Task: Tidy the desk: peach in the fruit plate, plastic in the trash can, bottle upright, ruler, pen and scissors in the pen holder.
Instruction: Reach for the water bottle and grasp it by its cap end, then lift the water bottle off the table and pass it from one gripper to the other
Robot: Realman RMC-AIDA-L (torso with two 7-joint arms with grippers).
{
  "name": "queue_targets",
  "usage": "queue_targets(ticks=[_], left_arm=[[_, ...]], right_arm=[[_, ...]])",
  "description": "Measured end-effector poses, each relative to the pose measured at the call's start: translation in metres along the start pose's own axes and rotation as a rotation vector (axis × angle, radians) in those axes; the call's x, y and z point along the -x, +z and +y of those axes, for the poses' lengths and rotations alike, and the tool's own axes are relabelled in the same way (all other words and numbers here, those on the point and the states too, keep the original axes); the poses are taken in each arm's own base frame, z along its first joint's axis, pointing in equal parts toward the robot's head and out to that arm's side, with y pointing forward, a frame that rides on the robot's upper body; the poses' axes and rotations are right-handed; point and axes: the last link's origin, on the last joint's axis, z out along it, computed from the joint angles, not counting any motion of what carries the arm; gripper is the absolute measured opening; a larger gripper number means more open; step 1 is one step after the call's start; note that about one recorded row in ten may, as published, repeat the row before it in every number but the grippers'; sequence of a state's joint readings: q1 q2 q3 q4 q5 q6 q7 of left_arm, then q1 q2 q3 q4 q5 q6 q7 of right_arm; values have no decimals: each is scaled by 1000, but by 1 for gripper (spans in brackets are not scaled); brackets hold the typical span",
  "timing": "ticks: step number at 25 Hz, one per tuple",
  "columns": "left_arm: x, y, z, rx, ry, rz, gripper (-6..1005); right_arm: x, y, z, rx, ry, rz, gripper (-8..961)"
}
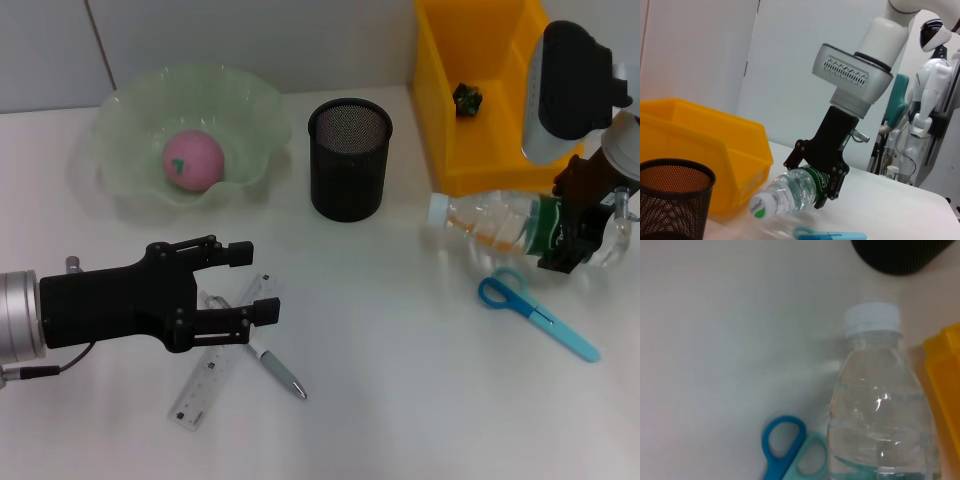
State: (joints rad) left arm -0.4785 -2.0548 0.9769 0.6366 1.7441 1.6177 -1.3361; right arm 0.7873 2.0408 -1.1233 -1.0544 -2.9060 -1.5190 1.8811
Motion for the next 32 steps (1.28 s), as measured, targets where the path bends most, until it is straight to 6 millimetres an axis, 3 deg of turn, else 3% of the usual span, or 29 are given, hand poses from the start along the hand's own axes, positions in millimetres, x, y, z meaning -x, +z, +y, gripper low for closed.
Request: queue_targets(ticks=[22, 32], left_arm=[[-3, -13, -6, -58, -10, 53, 825], [-12, -31, -10, -152, -74, 284, 825]], right_arm=[[10, -15, 21, 97, 14, -476, 784], [4, -23, 33, 94, 66, -865, 786]])
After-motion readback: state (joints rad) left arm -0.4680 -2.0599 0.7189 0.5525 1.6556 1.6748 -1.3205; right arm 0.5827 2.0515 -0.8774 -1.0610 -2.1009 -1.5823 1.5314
